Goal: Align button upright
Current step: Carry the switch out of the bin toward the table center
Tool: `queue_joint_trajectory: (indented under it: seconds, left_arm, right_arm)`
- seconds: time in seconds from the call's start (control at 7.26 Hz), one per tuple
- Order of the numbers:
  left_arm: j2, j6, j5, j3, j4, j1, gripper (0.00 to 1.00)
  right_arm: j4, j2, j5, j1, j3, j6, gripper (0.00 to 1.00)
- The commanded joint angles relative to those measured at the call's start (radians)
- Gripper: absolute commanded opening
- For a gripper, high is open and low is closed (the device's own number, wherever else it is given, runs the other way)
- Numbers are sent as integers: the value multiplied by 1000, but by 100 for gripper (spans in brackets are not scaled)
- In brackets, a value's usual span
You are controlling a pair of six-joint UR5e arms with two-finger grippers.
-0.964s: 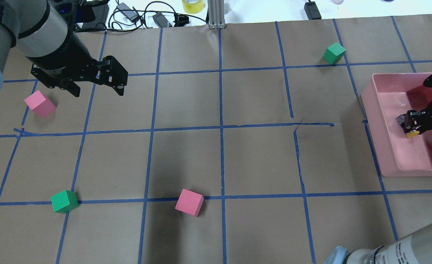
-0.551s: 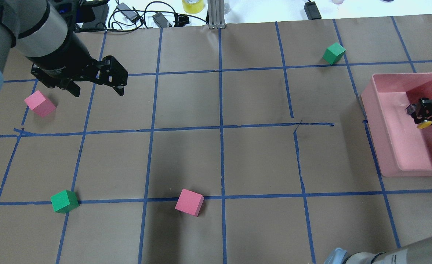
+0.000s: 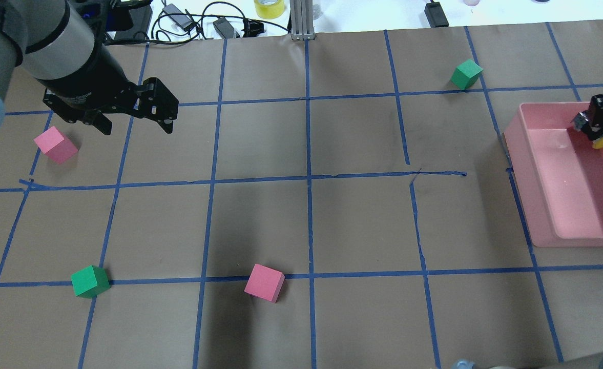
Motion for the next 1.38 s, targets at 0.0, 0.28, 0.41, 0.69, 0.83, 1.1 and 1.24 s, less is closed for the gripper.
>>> queue_joint_trajectory:
  seconds: [0.0, 0.28, 0.41, 0.69, 0.83, 1.1, 1.24]
  left_arm:
    - [0, 0, 0, 0, 0, 0, 100]
    - [0, 0, 0, 0, 0, 0, 100]
    - [0, 0, 0, 0, 0, 0, 100]
    - [0, 0, 2, 0, 0, 2, 100]
    - [0, 0, 0, 0, 0, 2, 100]
    - [0, 0, 2, 0, 0, 2, 100]
    - [0, 0, 3, 0, -2, 2, 100]
  right_arm:
    - [-21, 30, 1, 248, -9, 315, 0]
    - [-191, 125, 21, 466, -14, 551, 0]
    - [-250, 185, 103, 543, -38, 679, 0]
    - [-275, 248, 251, 625, -131, 752, 0]
    - [-312, 287, 327, 695, -156, 834, 0]
    - [-322, 271, 322, 729, -170, 852, 100]
    - [-226, 245, 223, 705, -153, 824, 100]
